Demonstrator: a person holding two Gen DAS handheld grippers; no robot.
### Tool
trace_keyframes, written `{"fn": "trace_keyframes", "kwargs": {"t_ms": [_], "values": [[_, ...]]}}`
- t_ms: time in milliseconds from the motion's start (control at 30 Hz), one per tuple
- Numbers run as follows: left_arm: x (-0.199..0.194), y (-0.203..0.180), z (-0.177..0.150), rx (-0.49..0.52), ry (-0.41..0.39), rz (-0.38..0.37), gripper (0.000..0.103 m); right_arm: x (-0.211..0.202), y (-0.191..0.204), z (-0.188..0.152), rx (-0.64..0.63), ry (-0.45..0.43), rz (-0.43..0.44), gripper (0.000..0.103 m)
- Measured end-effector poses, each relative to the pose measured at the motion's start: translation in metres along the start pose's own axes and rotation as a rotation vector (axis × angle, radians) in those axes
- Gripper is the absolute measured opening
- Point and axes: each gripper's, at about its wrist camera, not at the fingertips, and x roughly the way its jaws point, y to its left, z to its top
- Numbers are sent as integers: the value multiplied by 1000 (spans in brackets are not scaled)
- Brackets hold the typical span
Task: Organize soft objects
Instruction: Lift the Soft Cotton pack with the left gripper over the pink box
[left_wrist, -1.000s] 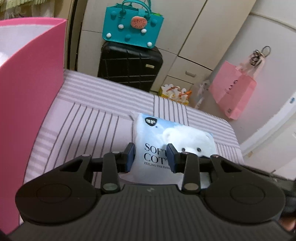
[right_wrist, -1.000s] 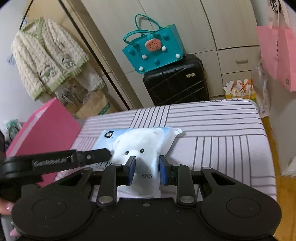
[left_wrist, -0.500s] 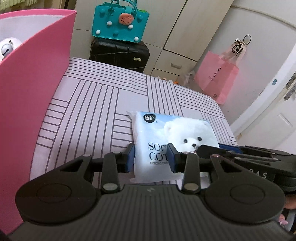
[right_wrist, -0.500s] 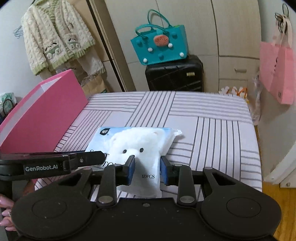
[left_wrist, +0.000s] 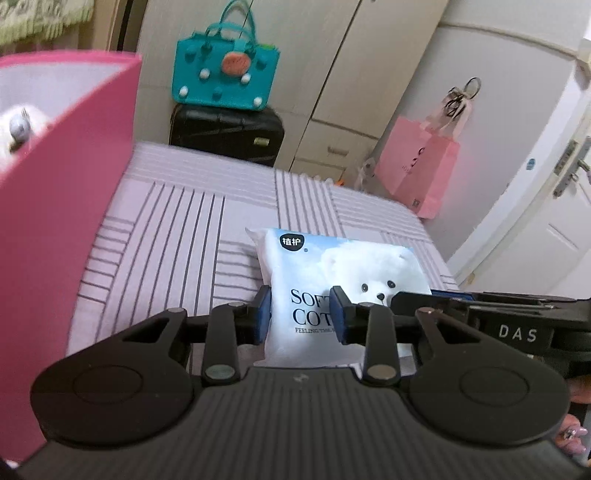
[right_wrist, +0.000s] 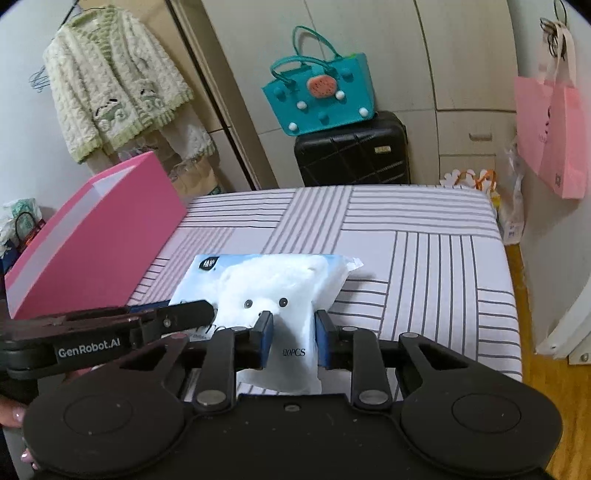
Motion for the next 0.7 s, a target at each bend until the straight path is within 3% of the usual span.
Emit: {"fn": "trace_keyframes", "kwargs": {"t_ms": [233,333,500,700], "values": [[-47,-4,0,57,-44,-50,34,-32,22,-5,-7,-25,8,37],[-68,0,0,69,-48,-68,34,-45,33,-7,0,-34,53,45],[-109,12,2,87,-77,-109,34,-66,57,-8,-31,-61,94,45],[-160,23,16,178,-127,-111,34,-77,94,3,-110,-72,133,46]]}}
